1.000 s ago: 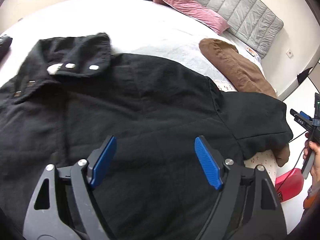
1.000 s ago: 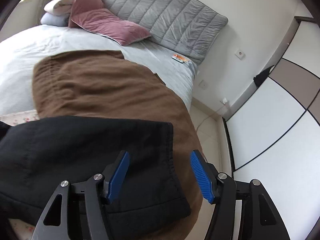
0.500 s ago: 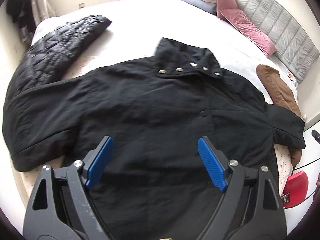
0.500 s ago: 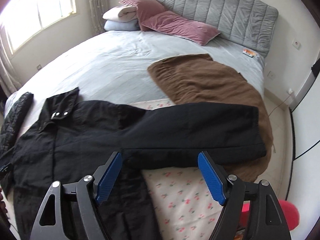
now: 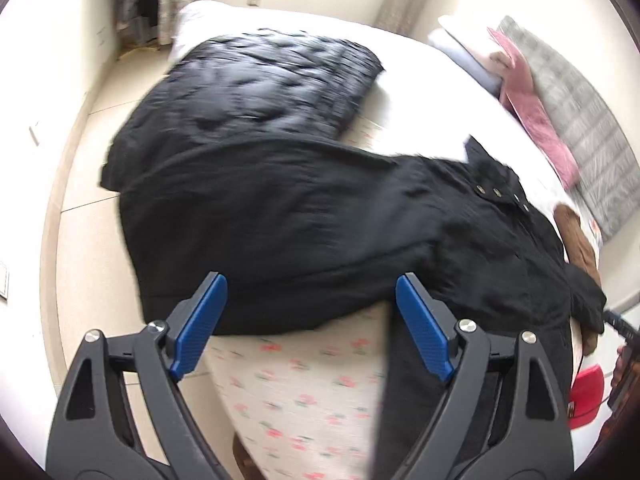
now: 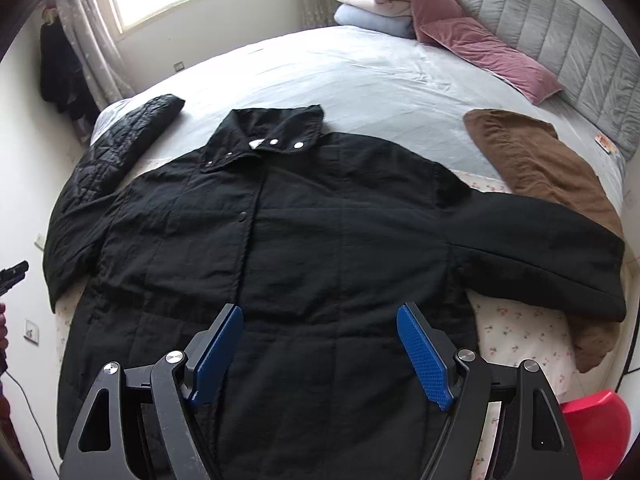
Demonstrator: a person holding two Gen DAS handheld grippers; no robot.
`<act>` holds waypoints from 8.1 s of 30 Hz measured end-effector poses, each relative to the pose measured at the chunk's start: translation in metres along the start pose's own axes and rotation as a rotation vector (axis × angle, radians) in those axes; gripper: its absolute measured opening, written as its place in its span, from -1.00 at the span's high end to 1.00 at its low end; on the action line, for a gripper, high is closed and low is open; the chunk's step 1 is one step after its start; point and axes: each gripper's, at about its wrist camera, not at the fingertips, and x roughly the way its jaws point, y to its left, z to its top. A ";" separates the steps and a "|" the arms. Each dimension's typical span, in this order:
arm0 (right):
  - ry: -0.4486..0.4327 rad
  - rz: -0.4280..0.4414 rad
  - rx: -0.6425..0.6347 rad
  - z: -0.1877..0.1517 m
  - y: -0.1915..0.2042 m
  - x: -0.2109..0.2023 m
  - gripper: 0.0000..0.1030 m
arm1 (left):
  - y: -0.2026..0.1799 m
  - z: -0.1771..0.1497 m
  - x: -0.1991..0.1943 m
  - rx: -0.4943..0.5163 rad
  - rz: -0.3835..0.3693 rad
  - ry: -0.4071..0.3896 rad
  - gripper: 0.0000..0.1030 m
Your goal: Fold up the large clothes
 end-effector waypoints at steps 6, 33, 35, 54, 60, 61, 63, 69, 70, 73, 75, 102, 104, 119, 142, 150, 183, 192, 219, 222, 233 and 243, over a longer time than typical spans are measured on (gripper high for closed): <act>0.034 0.033 -0.044 -0.018 0.025 0.031 -0.56 | 0.106 -0.006 0.032 -0.128 -0.085 -0.095 -0.68; 0.094 0.097 0.009 -0.060 0.040 0.062 -0.56 | 0.142 0.011 0.021 -0.383 0.008 -0.226 0.50; 0.078 0.106 0.012 -0.062 0.038 0.053 -0.56 | 0.147 0.007 0.008 -0.418 -0.029 -0.235 -0.47; -0.008 0.188 0.059 -0.068 0.052 0.054 -0.56 | 0.180 -0.109 0.118 -1.075 -0.371 -0.211 0.70; -0.033 0.213 0.107 -0.060 0.039 0.059 -0.56 | 0.144 -0.053 0.029 -0.810 -0.237 -0.466 0.88; -0.035 0.220 0.120 -0.059 0.036 0.061 -0.56 | 0.131 -0.042 0.010 -0.759 -0.237 -0.505 0.88; -0.041 0.229 0.148 -0.057 0.031 0.063 -0.56 | 0.099 -0.017 -0.024 -0.646 -0.249 -0.564 0.89; -0.072 0.250 0.207 -0.057 0.019 0.067 -0.56 | -0.025 0.040 -0.091 -0.328 -0.379 -0.633 0.89; -0.071 0.253 0.213 -0.058 0.018 0.067 -0.56 | -0.051 0.043 -0.097 -0.280 -0.401 -0.624 0.89; -0.075 0.261 0.229 -0.059 0.012 0.068 -0.56 | -0.112 0.052 -0.099 -0.172 -0.457 -0.586 0.89; -0.078 0.257 0.231 -0.059 0.009 0.068 -0.56 | -0.154 0.052 -0.095 -0.102 -0.491 -0.541 0.89; 0.021 0.278 0.215 -0.039 0.021 0.099 -0.56 | -0.154 0.001 0.093 0.249 -0.202 -0.084 0.66; 0.038 0.258 0.189 -0.015 0.024 0.112 -0.56 | -0.153 0.001 0.103 0.236 -0.218 -0.064 0.66; -0.230 0.149 0.181 0.078 0.023 0.173 0.86 | -0.167 -0.009 0.143 0.338 -0.263 -0.058 0.66; -0.161 0.020 0.033 0.033 0.043 0.213 -0.33 | -0.168 0.019 0.197 0.325 -0.119 -0.075 0.11; -0.130 0.048 0.109 0.033 0.026 0.192 -0.40 | -0.163 0.016 0.164 0.234 -0.158 -0.084 -0.46; -0.226 -0.228 0.669 -0.051 -0.328 -0.010 -0.55 | -0.191 -0.116 0.035 0.239 0.021 -0.021 -0.75; -0.282 -0.246 0.927 -0.093 -0.432 -0.015 -0.55 | -0.190 -0.128 0.055 0.247 0.084 0.066 -0.90; -0.560 -0.065 0.696 -0.014 -0.335 -0.108 0.86 | -0.181 -0.115 0.043 0.210 -0.055 0.004 -0.94; -0.583 -0.046 0.554 0.020 -0.276 -0.131 0.87 | -0.179 -0.112 0.036 0.193 -0.095 -0.022 -0.94; -0.504 0.105 0.188 0.081 -0.070 -0.094 0.86 | -0.171 -0.103 0.027 0.153 -0.192 -0.078 -0.94; -0.115 0.443 -0.010 0.062 0.070 0.050 0.33 | -0.171 -0.104 0.030 0.195 -0.213 -0.059 -0.94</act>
